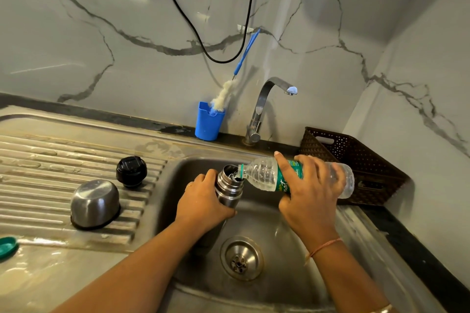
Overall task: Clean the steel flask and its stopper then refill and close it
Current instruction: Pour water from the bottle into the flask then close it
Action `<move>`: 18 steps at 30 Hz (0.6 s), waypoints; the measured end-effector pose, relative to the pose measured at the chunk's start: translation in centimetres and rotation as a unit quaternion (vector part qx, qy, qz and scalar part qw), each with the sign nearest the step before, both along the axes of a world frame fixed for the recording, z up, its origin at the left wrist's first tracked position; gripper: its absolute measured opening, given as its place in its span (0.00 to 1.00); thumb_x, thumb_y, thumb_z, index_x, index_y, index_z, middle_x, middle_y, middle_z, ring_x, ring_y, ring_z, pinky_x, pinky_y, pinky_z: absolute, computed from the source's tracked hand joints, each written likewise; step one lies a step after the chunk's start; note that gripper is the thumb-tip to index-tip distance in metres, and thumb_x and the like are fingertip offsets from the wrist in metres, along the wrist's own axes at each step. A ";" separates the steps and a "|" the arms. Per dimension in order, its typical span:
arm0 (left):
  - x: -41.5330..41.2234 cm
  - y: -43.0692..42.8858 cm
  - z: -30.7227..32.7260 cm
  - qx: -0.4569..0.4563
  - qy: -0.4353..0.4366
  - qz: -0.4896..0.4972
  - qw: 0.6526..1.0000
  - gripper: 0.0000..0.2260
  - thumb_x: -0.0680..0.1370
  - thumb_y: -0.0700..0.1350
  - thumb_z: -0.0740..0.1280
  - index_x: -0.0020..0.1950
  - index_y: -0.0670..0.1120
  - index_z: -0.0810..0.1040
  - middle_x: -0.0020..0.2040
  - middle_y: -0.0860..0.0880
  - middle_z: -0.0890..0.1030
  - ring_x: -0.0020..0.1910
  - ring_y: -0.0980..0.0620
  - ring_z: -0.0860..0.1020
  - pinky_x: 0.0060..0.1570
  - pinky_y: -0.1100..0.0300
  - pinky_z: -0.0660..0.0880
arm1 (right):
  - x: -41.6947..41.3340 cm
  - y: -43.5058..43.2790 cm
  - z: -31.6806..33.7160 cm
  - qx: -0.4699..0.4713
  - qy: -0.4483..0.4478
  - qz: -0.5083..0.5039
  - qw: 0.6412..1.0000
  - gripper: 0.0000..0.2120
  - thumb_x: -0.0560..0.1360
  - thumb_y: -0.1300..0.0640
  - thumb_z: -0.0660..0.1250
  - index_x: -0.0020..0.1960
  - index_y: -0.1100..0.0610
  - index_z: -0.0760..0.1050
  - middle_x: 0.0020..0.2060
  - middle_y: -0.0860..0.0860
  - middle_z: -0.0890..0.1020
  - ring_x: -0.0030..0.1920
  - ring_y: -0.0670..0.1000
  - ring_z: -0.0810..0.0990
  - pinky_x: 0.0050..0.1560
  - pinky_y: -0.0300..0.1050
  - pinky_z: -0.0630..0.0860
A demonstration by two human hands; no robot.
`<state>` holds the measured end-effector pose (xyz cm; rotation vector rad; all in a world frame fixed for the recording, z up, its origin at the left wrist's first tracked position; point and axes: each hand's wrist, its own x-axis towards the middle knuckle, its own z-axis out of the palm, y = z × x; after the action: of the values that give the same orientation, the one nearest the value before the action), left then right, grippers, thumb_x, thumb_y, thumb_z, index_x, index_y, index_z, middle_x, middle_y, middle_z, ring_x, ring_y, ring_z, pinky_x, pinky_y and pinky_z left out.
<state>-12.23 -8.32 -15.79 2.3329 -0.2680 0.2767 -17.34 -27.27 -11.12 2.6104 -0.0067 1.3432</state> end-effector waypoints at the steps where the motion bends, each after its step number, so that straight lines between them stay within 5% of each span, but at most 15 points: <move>1: 0.0 0.0 0.0 0.000 -0.001 0.000 1.000 0.30 0.60 0.55 0.78 0.57 0.53 0.68 0.52 0.54 0.73 0.55 0.51 0.73 0.51 0.56 0.75 | 0.0 0.0 0.0 -0.003 -0.001 0.000 1.000 0.40 0.54 0.63 0.75 0.66 0.49 0.73 0.54 0.57 0.77 0.59 0.58 0.67 0.62 0.61 0.56; 18: 0.0 -0.3 -0.1 -0.007 0.006 -0.010 1.000 0.34 0.61 0.55 0.79 0.61 0.53 0.68 0.56 0.52 0.73 0.58 0.50 0.71 0.55 0.55 0.74 | 0.5 -0.8 2.6 -0.094 0.020 0.015 0.995 0.39 0.54 0.62 0.75 0.65 0.49 0.74 0.54 0.59 0.78 0.58 0.59 0.67 0.64 0.59 0.55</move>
<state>-12.24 -8.64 -15.88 2.3169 -0.2820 0.2529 -16.83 -28.03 -8.50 2.4874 0.1595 1.2356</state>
